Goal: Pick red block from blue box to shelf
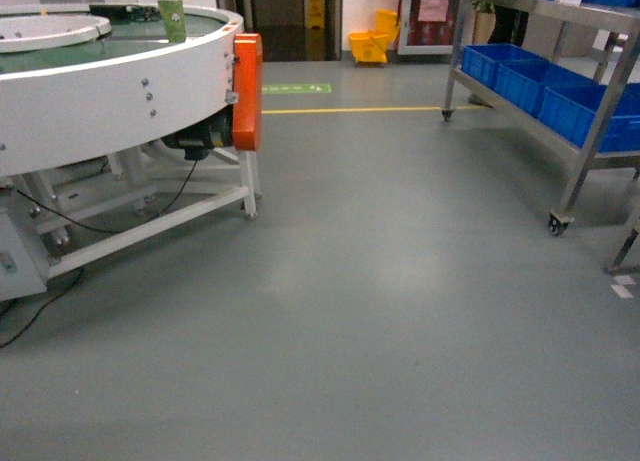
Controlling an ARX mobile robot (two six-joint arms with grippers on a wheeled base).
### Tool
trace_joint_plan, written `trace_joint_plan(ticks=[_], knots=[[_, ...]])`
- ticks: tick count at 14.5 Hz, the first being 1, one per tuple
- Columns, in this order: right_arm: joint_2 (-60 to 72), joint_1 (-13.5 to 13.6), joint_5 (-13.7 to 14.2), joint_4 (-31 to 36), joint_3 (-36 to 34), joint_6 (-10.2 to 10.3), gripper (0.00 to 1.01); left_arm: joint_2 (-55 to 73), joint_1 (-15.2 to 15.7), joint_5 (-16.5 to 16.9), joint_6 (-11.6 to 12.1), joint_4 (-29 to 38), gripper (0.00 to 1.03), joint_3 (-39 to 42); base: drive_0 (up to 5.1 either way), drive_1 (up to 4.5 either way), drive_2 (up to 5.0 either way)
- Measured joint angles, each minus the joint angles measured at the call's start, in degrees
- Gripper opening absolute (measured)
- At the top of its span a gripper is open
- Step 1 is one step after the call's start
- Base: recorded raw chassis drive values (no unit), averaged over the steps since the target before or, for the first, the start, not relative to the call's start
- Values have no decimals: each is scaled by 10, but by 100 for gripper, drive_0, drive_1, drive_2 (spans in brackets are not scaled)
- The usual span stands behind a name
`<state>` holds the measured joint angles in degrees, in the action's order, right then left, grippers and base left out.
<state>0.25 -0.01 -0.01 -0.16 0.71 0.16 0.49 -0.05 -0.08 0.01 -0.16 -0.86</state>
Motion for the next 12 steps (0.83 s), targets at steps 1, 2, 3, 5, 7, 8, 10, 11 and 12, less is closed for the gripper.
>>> trace_joint_plan(ticks=[1, 2, 3, 5, 7, 8, 10, 11, 12], knots=[[0, 0, 0, -1, 0, 0, 29, 0, 0, 0, 0, 0, 98, 0, -10, 423, -443], [0, 0, 0, -1, 0, 0, 29, 0, 0, 0, 0, 0, 98, 0, -7, 426, -441], [0, 0, 0, 0, 0, 0, 29, 0, 0, 0, 0, -1, 98, 0, -3, 430, -437], [0, 0, 0, 0, 0, 0, 29, 0, 0, 0, 0, -2, 98, 0, 8, 441, -425], [0, 0, 0, -2, 0, 0, 29, 0, 0, 1, 0, -1, 98, 0, 8, 442, -425], [0, 0, 0, -1, 0, 0, 29, 0, 0, 0, 0, 0, 98, 0, 8, 441, -426], [0, 0, 0, -1, 0, 0, 29, 0, 0, 0, 0, 0, 98, 0, 7, 441, -426], [0, 0, 0, -2, 0, 0, 29, 0, 0, 0, 0, 0, 98, 0, -2, 431, -436], [0, 0, 0, -1, 0, 0, 29, 0, 0, 0, 0, -2, 98, 0, 4, 437, -429]])
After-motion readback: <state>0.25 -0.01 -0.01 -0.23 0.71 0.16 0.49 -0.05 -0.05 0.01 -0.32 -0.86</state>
